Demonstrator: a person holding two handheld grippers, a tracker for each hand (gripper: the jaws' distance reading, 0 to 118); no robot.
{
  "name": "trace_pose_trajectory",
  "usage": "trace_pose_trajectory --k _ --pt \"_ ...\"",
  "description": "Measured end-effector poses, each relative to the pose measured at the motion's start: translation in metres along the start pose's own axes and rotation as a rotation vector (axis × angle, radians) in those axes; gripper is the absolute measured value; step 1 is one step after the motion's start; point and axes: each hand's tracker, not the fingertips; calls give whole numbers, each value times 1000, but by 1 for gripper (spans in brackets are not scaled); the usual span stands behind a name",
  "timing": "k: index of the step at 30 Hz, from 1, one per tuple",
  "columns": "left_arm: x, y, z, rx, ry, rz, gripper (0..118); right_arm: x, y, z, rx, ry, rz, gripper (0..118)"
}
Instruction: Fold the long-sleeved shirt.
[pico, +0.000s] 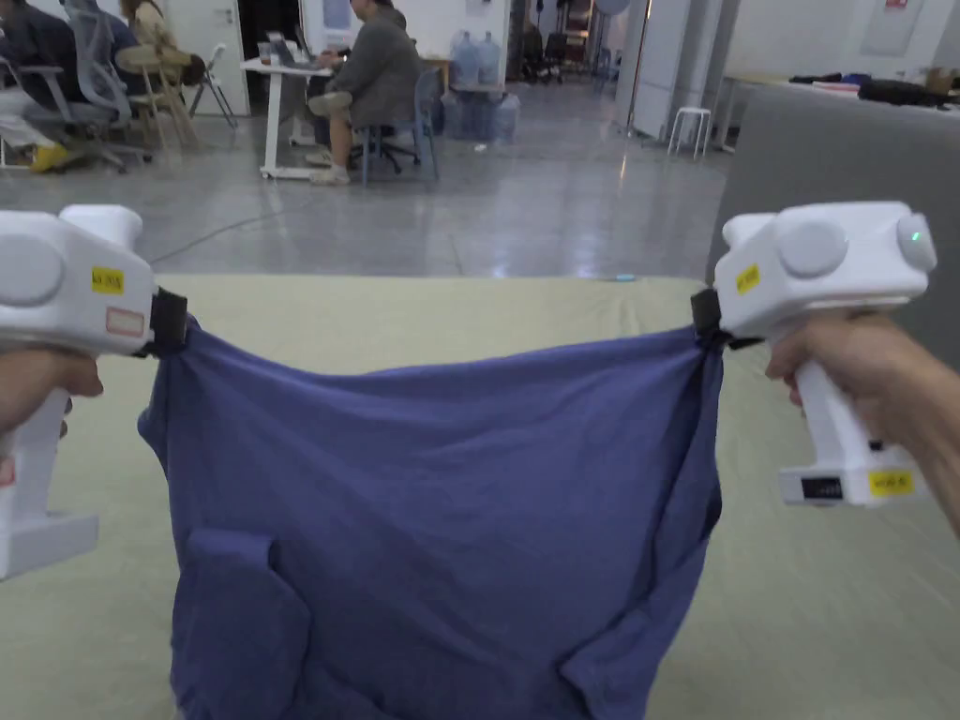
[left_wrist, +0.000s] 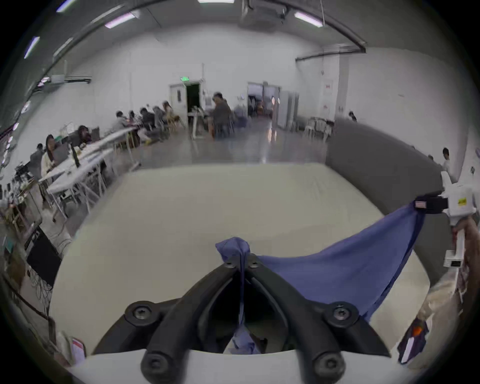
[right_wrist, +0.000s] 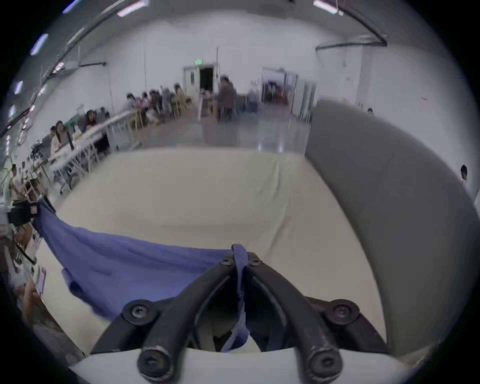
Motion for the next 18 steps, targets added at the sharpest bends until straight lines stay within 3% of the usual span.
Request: trace_pose_trajectory --k 4,10,14,18 --pt "-5 76 22 130 48 -8 0 1 87 43 145 -34 31 0" --pt "2 183 53 285 111 34 0 -1 192 89 326 -83 -42 0" --pt "10 226 74 387 128 101 0 -1 220 103 399 -98 -99 0" --pt "21 243 91 404 117 53 0 7 225 100 389 -109 -130 0"
